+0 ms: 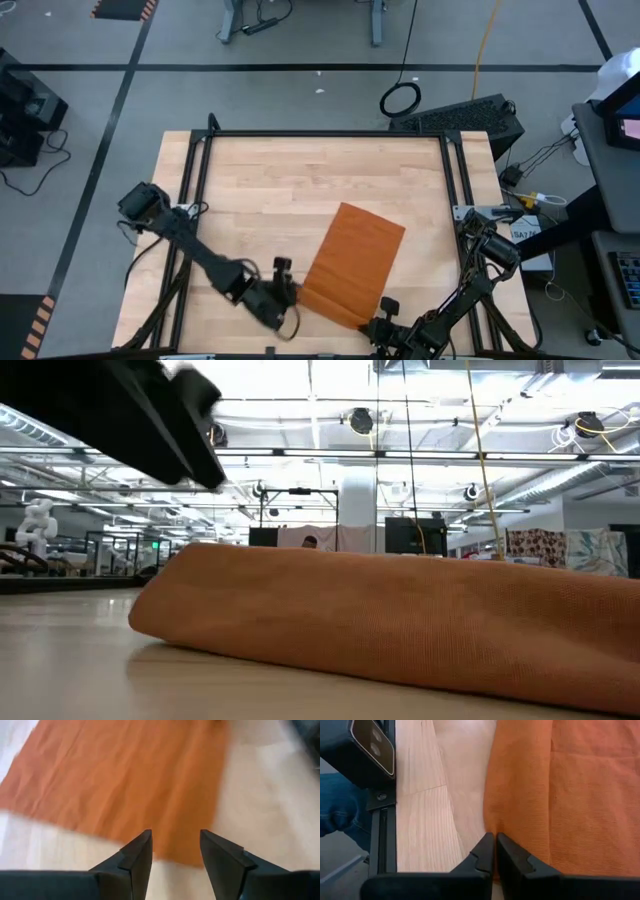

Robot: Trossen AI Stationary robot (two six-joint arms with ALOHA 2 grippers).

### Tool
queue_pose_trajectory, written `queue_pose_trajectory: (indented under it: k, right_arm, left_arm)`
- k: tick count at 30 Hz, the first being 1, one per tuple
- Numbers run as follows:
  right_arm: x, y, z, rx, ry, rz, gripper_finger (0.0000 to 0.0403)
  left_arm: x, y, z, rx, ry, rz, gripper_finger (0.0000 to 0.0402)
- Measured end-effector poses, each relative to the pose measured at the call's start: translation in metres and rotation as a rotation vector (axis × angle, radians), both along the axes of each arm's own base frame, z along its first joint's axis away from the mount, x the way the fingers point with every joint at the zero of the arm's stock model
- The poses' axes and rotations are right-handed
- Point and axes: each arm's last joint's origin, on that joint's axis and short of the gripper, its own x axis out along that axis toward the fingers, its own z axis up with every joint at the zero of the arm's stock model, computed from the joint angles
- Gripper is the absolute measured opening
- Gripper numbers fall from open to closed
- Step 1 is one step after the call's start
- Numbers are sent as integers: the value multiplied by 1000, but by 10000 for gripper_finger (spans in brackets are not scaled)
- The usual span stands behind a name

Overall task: Roll towel into tight, uniform cylinder
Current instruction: Roll the brown towel

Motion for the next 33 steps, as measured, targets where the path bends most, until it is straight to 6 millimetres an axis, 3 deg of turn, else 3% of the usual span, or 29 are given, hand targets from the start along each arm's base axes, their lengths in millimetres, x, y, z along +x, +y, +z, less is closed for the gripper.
queue_pose_trajectory:
  k: [7, 16, 19, 33]
  right_arm:
    - [0, 0, 0, 6, 1, -1, 11]
    - [0, 0, 0, 10, 2, -1, 11]
    - [0, 0, 0, 11, 2, -4, 11]
    - [0, 0, 0, 16, 2, -11, 11]
  left_arm:
    - [-8, -32, -22, 134, -81, -152, 181]
    - [-8, -39, -49, 280, -74, -171, 302]
    - [-5, -38, -55, 337, -78, -180, 325]
    - [14, -18, -66, 250, 19, -209, 294]
